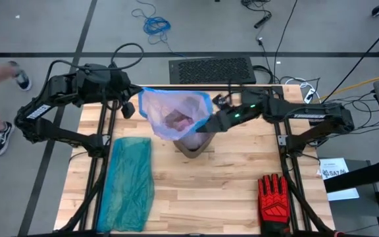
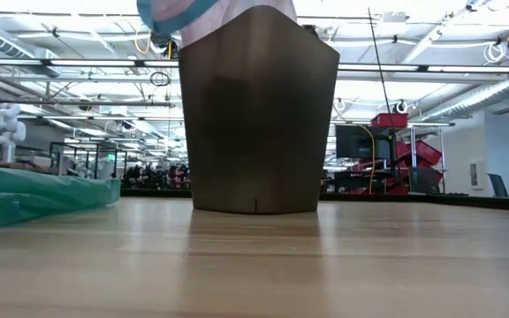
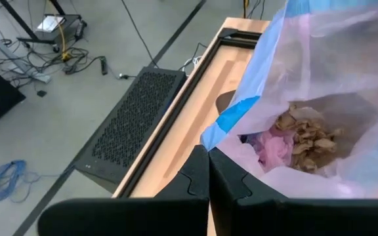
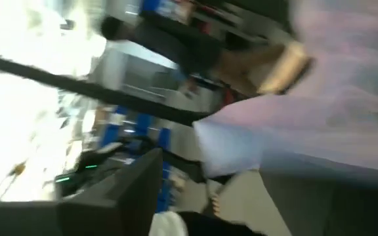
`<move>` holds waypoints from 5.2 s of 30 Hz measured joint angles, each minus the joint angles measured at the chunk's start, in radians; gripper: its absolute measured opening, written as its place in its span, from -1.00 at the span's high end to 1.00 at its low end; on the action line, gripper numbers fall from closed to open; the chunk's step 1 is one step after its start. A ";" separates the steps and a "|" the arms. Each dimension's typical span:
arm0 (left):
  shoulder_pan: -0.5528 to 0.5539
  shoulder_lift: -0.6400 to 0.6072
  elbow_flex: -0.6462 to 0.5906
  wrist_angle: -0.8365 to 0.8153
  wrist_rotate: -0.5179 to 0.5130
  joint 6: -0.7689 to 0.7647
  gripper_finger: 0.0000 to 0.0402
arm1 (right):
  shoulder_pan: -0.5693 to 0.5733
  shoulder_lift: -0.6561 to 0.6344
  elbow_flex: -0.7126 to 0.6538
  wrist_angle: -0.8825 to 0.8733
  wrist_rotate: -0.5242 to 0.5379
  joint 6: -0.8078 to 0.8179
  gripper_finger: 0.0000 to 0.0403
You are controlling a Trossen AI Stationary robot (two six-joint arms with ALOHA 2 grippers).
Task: Place trash/remove bag and relplace
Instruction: Close the trash bag
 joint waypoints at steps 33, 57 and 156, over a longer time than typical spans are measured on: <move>0.000 0.063 0.000 0.079 -0.007 -0.175 1.00 | -0.103 -0.180 0.000 -0.477 -0.019 -0.408 -0.28; 0.000 0.161 0.000 0.224 0.115 -0.179 1.00 | -0.241 0.183 0.320 -0.149 0.204 -1.037 0.02; 0.001 0.330 0.054 0.386 0.284 -0.150 0.99 | -0.071 0.371 0.848 -0.428 0.526 -1.228 1.00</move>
